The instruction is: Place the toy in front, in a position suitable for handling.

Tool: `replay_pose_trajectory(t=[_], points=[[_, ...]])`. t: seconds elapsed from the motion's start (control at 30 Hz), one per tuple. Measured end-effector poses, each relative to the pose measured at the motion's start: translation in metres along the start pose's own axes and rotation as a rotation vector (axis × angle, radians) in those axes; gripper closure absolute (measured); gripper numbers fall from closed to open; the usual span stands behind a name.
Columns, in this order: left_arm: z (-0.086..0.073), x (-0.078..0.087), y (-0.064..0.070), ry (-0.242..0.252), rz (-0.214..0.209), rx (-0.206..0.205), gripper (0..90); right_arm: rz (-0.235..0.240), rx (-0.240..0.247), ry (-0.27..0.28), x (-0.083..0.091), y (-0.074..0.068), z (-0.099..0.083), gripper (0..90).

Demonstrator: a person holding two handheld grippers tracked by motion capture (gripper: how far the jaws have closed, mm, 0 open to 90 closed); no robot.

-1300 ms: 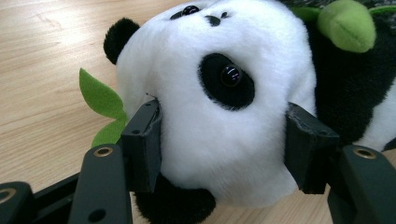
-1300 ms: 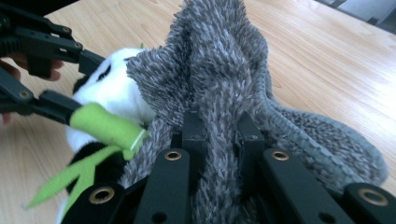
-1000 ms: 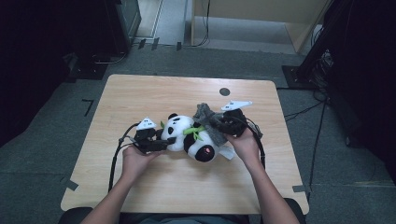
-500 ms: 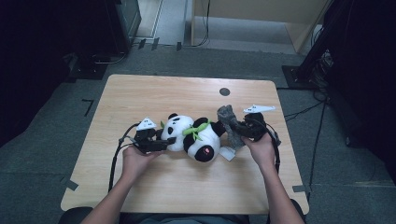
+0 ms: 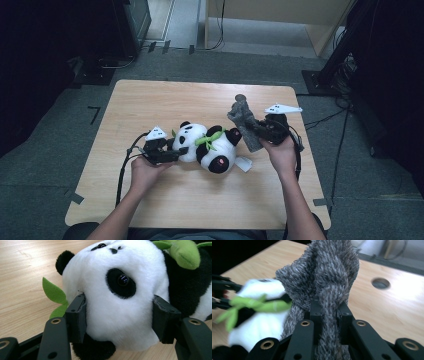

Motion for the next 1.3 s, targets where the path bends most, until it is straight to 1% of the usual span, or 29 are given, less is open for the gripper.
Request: replay_pose_trajectory(t=[0.07, 0.1, 0.13, 0.17, 0.2, 0.27, 0.3, 0.33, 0.37, 0.4, 0.47, 0.53, 0.57, 0.6, 0.63, 0.67, 0.7, 0.73, 0.77, 0.83, 0.97, 1.03, 1.07, 1.1, 1.13, 1.2, 1.23, 1.27, 1.3], points=[[-0.001, 0.000, 0.000, 0.006, 0.002, 0.001, 38.1, 0.017, 0.026, 0.005, -0.003, -0.012, 0.009, 80.0], [-0.001, 0.000, 0.000, 0.009, 0.003, -0.001, 38.0, 0.033, 0.048, 0.005, -0.008, -0.021, 0.015, 79.7], [-0.001, 0.000, 0.001, 0.008, 0.003, 0.001, 38.1, 0.040, 0.066, 0.001, -0.012, -0.026, 0.018, 79.6], [-0.001, 0.000, 0.001, 0.008, 0.003, 0.001, 38.1, 0.040, 0.066, 0.001, -0.012, -0.026, 0.018, 79.6], [-0.001, 0.000, 0.001, -0.003, 0.005, 0.013, 38.2, 0.054, 0.091, -0.008, -0.020, -0.036, 0.023, 79.6], [-0.001, 0.001, 0.002, -0.009, 0.010, 0.016, 38.3, 0.061, 0.112, -0.029, -0.031, -0.044, 0.026, 79.7], [-0.001, 0.001, 0.002, -0.011, 0.014, 0.017, 38.3, 0.061, 0.112, -0.029, -0.031, -0.044, 0.026, 79.7], [-0.001, 0.001, 0.002, -0.012, 0.016, 0.018, 38.3, 0.068, 0.122, -0.071, -0.045, -0.049, 0.024, 79.7], [-0.001, 0.000, 0.002, -0.011, 0.014, 0.019, 38.3, 0.068, 0.127, -0.092, -0.051, -0.051, 0.023, 79.6], [-0.001, 0.000, 0.002, -0.011, 0.014, 0.019, 38.3, 0.068, 0.127, -0.092, -0.051, -0.051, 0.023, 79.6], [0.000, 0.000, 0.002, -0.016, 0.015, 0.025, 38.5, 0.067, 0.133, -0.136, -0.067, -0.051, 0.015, 79.4], [0.000, 0.000, 0.002, -0.017, 0.015, 0.026, 38.7, 0.062, 0.136, -0.131, -0.068, -0.050, 0.014, 79.4], [0.000, 0.000, 0.002, -0.020, 0.015, 0.024, 38.7, 0.060, 0.139, -0.132, -0.068, -0.048, 0.013, 79.4], [0.000, 0.000, 0.002, -0.022, 0.016, 0.023, 39.1, 0.040, 0.136, -0.151, -0.066, -0.043, 0.010, 79.6], [0.001, 0.000, 0.001, -0.023, 0.015, 0.021, 39.1, 0.040, 0.136, -0.151, -0.066, -0.043, 0.010, 79.6], [0.001, 0.000, 0.001, -0.024, 0.014, 0.021, 39.2, 0.025, 0.135, -0.161, -0.065, -0.041, 0.008, 79.7], [0.001, 0.000, 0.001, -0.024, 0.015, 0.019, 39.5, 0.009, 0.121, -0.168, -0.062, -0.034, 0.005, 79.8], [0.001, 0.000, 0.001, -0.024, 0.015, 0.019, 39.5, 0.009, 0.121, -0.168, -0.062, -0.034, 0.005, 79.8], [0.001, 0.000, 0.001, -0.026, 0.013, 0.016, 39.6, 0.013, 0.102, -0.162, -0.058, -0.028, 0.001, 79.9], [0.001, 0.000, 0.001, -0.026, 0.011, 0.016, 39.6, 0.008, 0.076, -0.155, -0.054, -0.021, -0.001, 79.6], [0.002, 0.000, 0.001, -0.027, 0.011, 0.018, 39.6, -0.032, 0.022, -0.133, -0.045, -0.006, -0.005, 79.8], [0.002, 0.000, 0.001, -0.029, 0.012, 0.014, 39.6, -0.021, -0.019, -0.121, -0.040, 0.002, -0.009, 80.5], [0.002, 0.000, 0.001, -0.029, 0.012, 0.014, 39.6, -0.021, -0.019, -0.121, -0.040, 0.002, -0.009, 80.5], [0.003, -0.001, 0.001, -0.027, 0.012, 0.013, 39.6, -0.015, -0.031, -0.122, -0.039, 0.005, -0.011, 80.7], [0.003, -0.001, 0.000, -0.024, 0.009, 0.012, 39.6, -0.002, -0.049, -0.121, -0.038, 0.011, -0.019, 80.9], [0.003, -0.001, 0.000, -0.022, 0.007, 0.012, 39.4, 0.004, -0.065, -0.126, -0.039, 0.015, -0.024, 80.9], [0.003, -0.001, 0.000, -0.022, 0.005, 0.011, 39.4, 0.004, -0.065, -0.126, -0.039, 0.015, -0.024, 80.9], [0.003, -0.001, -0.001, -0.021, -0.002, 0.009, 39.0, 0.026, -0.084, -0.124, -0.039, 0.019, -0.028, 80.8], [0.003, -0.001, -0.001, -0.021, -0.002, 0.009, 38.6, 0.026, -0.084, -0.124, -0.039, 0.019, -0.028, 80.8]])
Point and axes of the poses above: each handheld gripper's, and its own axes: x roughly backward along the jaws, z roughly out of its top, y roughly to its right, the point moved 6 cm from there along -x, roughly forward along the jaws, and after that the axes turned 15 degrees about -y, right-handed, at the moved point
